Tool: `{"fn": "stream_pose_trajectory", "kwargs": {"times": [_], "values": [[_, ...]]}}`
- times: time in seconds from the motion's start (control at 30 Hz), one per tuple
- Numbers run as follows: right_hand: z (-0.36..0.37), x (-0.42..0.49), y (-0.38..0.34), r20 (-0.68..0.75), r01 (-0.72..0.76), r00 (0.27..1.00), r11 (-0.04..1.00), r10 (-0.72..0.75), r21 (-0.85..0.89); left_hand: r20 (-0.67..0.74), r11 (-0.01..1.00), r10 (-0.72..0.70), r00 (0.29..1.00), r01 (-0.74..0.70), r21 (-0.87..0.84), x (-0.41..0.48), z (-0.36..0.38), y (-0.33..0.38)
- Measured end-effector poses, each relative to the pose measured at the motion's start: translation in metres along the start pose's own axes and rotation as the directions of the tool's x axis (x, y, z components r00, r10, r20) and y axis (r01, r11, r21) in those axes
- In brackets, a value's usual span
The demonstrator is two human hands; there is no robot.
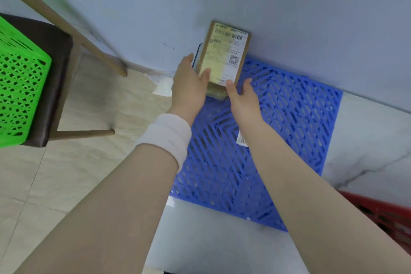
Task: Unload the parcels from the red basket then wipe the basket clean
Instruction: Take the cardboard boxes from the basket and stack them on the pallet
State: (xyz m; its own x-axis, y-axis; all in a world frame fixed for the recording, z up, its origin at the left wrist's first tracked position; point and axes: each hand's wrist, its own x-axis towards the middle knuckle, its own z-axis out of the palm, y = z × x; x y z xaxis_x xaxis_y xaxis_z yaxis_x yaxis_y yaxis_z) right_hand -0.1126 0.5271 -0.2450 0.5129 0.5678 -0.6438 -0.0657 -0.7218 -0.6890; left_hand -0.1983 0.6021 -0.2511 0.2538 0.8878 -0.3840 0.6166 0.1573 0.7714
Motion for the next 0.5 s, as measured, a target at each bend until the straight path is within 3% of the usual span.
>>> {"fn": "stream_pose_trajectory", "kwargs": {"times": [0.1, 0.23, 0.37, 0.5], "values": [[-0.024, -0.043, -0.004, -0.032, 0.089, 0.994, 0.963, -0.100, -0.253, 0.004, 0.979, 0.117, 0.993, -0.115, 0.169, -0.044, -0.008, 0.018], [-0.069, -0.116, 0.008, -0.055, 0.133, 0.978, 0.799, -0.203, -0.586, 0.134, 0.916, 0.187, 0.973, -0.222, 0.335, -0.125, -0.009, 0.033], [-0.112, -0.194, 0.027, -0.064, 0.131, 0.966, 0.682, -0.252, -0.719, 0.225, 0.861, 0.213, 0.951, -0.292, 0.416, -0.202, -0.006, 0.057], [-0.160, -0.263, 0.055, -0.081, 0.120, 0.958, 0.641, -0.275, -0.758, 0.274, 0.804, 0.260, 0.926, -0.365, 0.469, -0.279, 0.008, 0.087]]}}
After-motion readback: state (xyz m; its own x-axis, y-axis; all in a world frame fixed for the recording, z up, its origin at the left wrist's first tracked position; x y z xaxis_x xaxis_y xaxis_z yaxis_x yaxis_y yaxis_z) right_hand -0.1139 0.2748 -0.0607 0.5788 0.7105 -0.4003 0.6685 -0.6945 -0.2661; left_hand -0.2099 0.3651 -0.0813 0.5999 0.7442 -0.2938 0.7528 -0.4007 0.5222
